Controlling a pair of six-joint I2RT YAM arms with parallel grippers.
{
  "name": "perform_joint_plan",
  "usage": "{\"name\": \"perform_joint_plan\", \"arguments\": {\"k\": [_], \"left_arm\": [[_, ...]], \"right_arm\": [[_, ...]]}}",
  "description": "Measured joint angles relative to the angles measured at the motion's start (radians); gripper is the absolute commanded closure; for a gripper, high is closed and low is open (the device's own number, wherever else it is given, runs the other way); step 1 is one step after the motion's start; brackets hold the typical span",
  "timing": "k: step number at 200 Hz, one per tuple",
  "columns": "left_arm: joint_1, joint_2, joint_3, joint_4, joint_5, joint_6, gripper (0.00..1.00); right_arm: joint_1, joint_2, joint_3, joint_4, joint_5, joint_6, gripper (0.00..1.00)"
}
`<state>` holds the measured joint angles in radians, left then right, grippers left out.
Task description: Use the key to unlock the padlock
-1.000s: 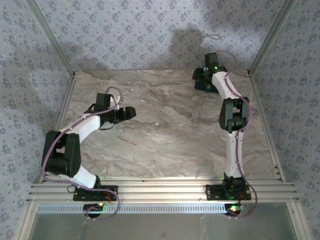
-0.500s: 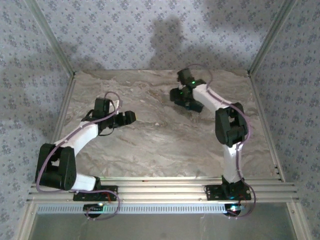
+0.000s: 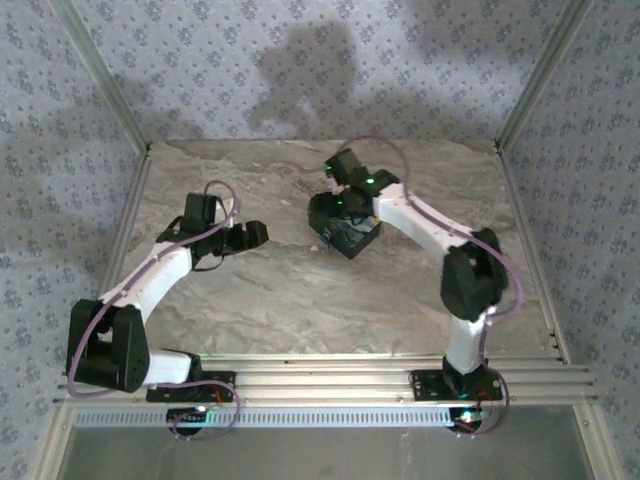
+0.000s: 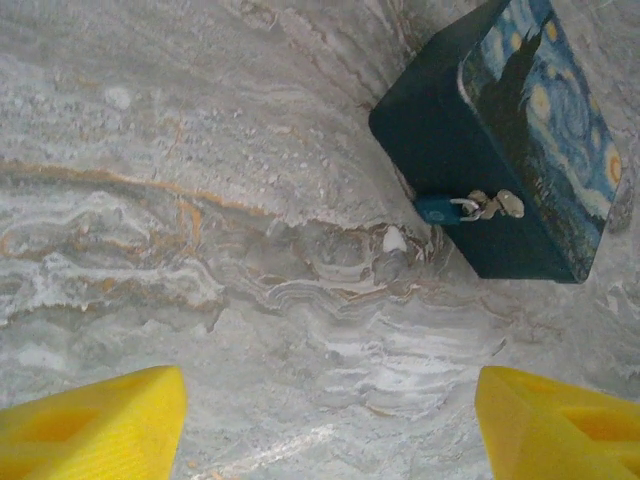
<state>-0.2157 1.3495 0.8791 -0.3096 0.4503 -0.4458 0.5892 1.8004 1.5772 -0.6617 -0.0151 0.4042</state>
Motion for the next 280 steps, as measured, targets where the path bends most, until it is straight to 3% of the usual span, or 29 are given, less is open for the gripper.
{"name": "perform_joint_plan", "arguments": {"k": [36, 77, 105, 123, 175, 242, 280], "left_arm": [[0.000, 0.128, 0.162, -0.010, 0.026, 0.011, 0.26], [-0.027, 0.344, 0.354, -0.017, 0.059, 0.018, 0.27], [-0.076, 0.494, 0.521, -0.039, 0.083, 0.027, 0.30], [-0.107, 0.578, 0.620, -0.043, 0.093, 0.030, 0.31], [-0.174, 0.749, 0.798, -0.061, 0.115, 0.031, 0.35], [-0.203, 0.745, 0.649, 0.025, 0.121, -0.036, 0.35], [-0.208, 0.733, 0.628, 0.040, 0.101, -0.054, 0.35]], "right_arm": [[-0.109, -0.241, -0.261, 0.055, -0.008, 0.126, 0.15], [-0.181, -0.275, -0.476, 0.112, -0.064, 0.218, 0.19], [-0.216, -0.236, -0.483, 0.150, -0.121, 0.248, 0.36], [-0.237, -0.182, -0.449, 0.161, -0.156, 0.241, 0.41], [-0.269, 0.010, -0.273, 0.163, -0.248, 0.211, 0.41], [-0.338, 0.310, 0.090, 0.144, -0.339, 0.154, 0.40], [-0.338, 0.401, 0.244, 0.108, -0.351, 0.145, 0.36]]}}
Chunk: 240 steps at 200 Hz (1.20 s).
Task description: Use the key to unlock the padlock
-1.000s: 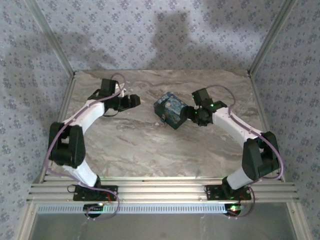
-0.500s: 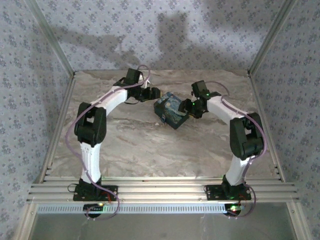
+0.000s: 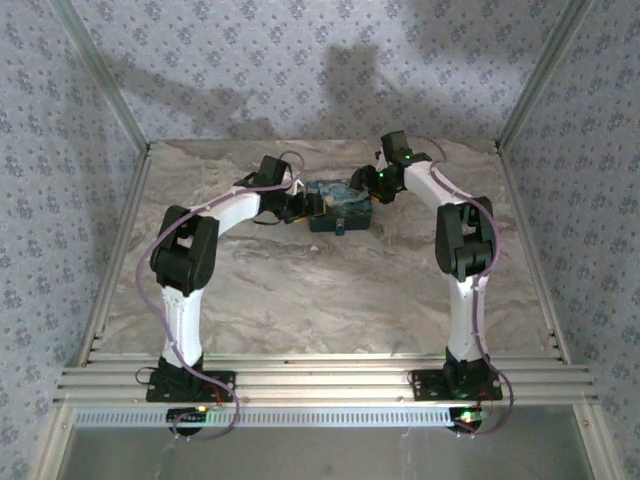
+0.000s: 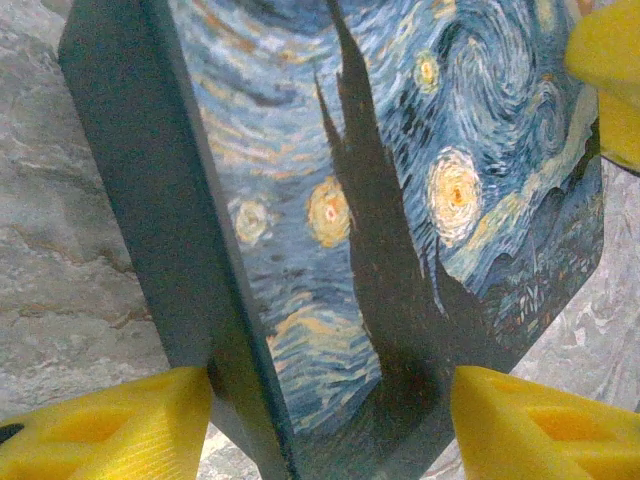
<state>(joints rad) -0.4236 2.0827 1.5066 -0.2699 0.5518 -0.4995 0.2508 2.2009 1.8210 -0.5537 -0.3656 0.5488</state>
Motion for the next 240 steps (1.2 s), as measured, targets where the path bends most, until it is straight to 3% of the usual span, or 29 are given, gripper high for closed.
{"name": "perform_joint_plan", "arguments": {"k": [43, 89, 127, 181, 210, 240], "left_arm": [[0.016, -0.013, 0.003, -0.021, -0.055, 0.001, 0.35], [0.037, -0.019, 0.036, -0.042, -0.079, 0.000, 0.35], [0.003, -0.019, 0.037, -0.049, -0.097, -0.004, 0.35], [0.003, -0.024, 0.052, -0.127, -0.183, 0.010, 0.32], [0.055, -0.041, 0.117, -0.231, -0.261, 0.039, 0.31], [0.167, -0.044, 0.254, -0.337, -0.399, 0.024, 0.32]], "right_arm": [[0.000, 0.000, 0.015, -0.010, -0.001, 0.000, 0.34], [0.016, -0.054, -0.124, 0.063, -0.008, 0.011, 0.35], [0.062, -0.137, -0.255, 0.123, 0.011, 0.038, 0.37], [0.096, -0.218, -0.344, 0.108, 0.050, 0.053, 0.23], [0.057, -0.277, -0.355, 0.094, 0.069, 0.053, 0.21], [0.009, -0.385, -0.375, 0.093, 0.105, 0.053, 0.20]]}}
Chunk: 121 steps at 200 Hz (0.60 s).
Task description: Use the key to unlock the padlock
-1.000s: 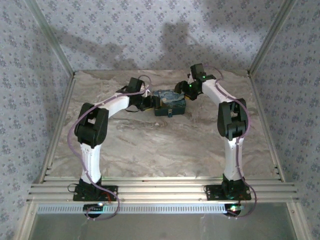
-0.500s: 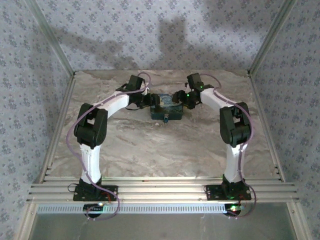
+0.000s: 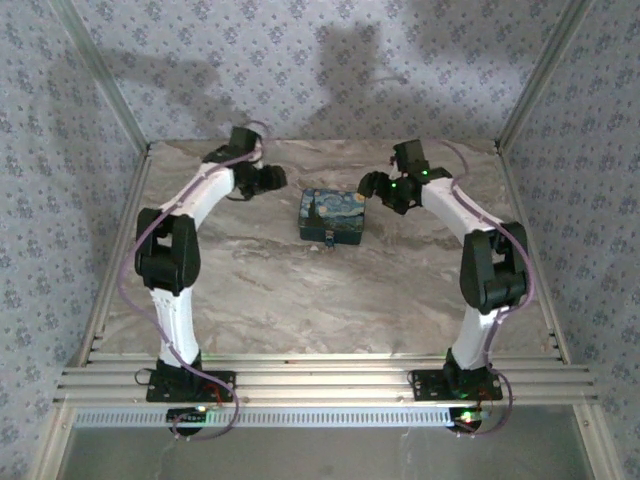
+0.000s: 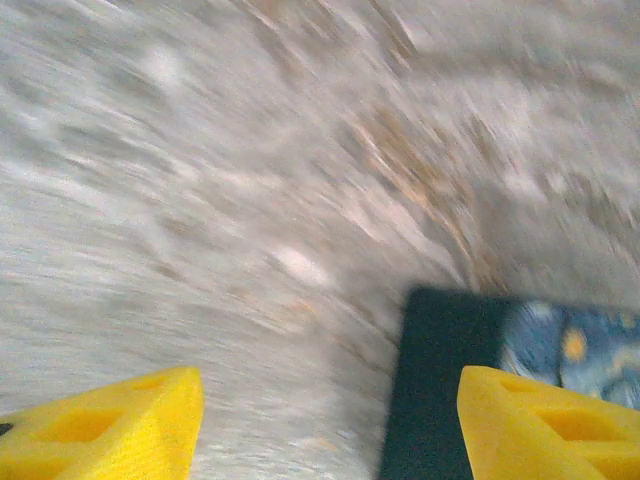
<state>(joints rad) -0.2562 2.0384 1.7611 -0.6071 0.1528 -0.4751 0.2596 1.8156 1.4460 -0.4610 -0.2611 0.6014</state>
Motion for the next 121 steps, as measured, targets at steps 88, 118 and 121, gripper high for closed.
{"name": "perform_joint_plan", "arguments": {"k": [88, 118, 121], "left_arm": [[0.177, 0.483, 0.708, -0.333, -0.282, -0.219, 0.45], [0.190, 0.603, 0.868, -0.407, -0.299, -0.256, 0.53], [0.193, 0.607, 0.871, -0.412, -0.299, -0.261, 0.53]], "right_arm": [[0.009, -0.110, -0.189, 0.022, 0.022, 0.004, 0.20], [0.009, -0.121, -0.205, 0.022, 0.023, 0.004, 0.20], [0.009, -0.123, -0.206, 0.021, 0.023, 0.004, 0.20]]}}
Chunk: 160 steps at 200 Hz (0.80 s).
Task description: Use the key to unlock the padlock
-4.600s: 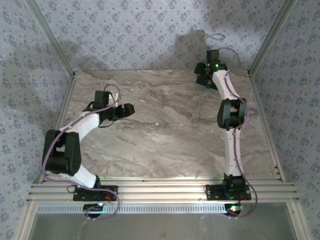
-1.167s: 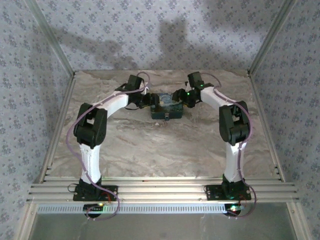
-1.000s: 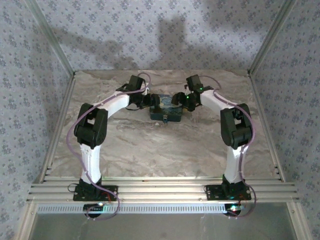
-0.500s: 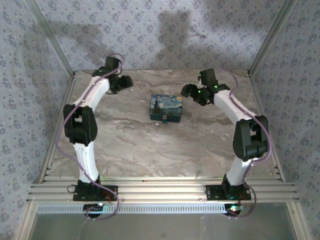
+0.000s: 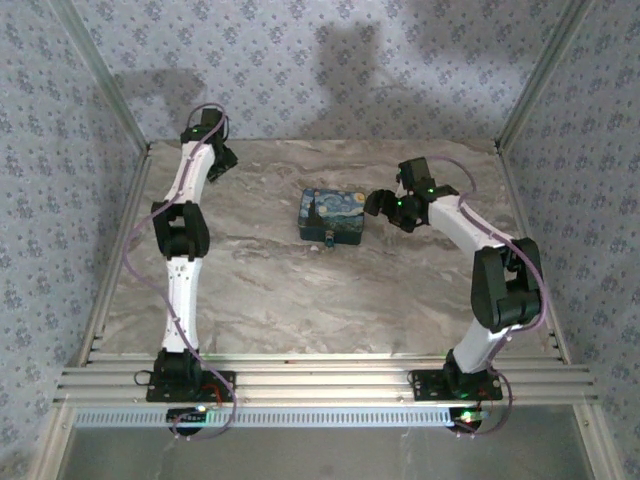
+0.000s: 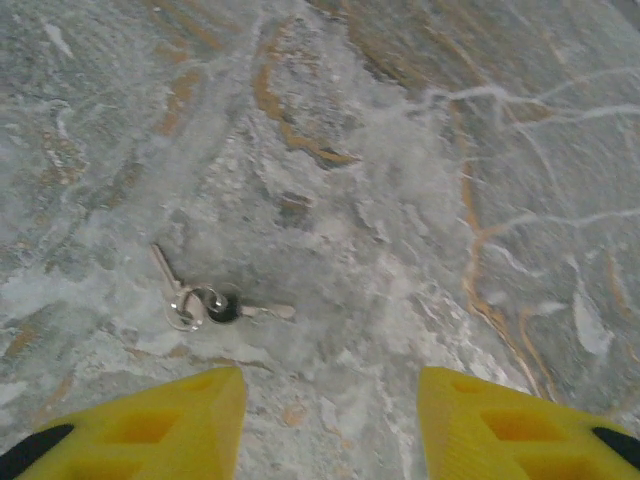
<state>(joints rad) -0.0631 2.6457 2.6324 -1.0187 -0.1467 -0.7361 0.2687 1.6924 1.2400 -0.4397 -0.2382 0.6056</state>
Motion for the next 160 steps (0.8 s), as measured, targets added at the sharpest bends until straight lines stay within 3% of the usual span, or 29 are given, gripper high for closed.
{"name": "perform_joint_plan", "arguments": {"k": [61, 160], "left_arm": [[0.068, 0.008, 0.008, -0.034, 0.000, -0.006, 0.52], [0.069, 0.021, 0.009, -0.034, 0.038, 0.000, 0.53]], "right_arm": [[0.000, -0.008, -0.001, 0.002, 0.000, 0.000, 0.20], [0.018, -0.034, -0.033, 0.002, 0.018, 0.001, 0.20]]}}
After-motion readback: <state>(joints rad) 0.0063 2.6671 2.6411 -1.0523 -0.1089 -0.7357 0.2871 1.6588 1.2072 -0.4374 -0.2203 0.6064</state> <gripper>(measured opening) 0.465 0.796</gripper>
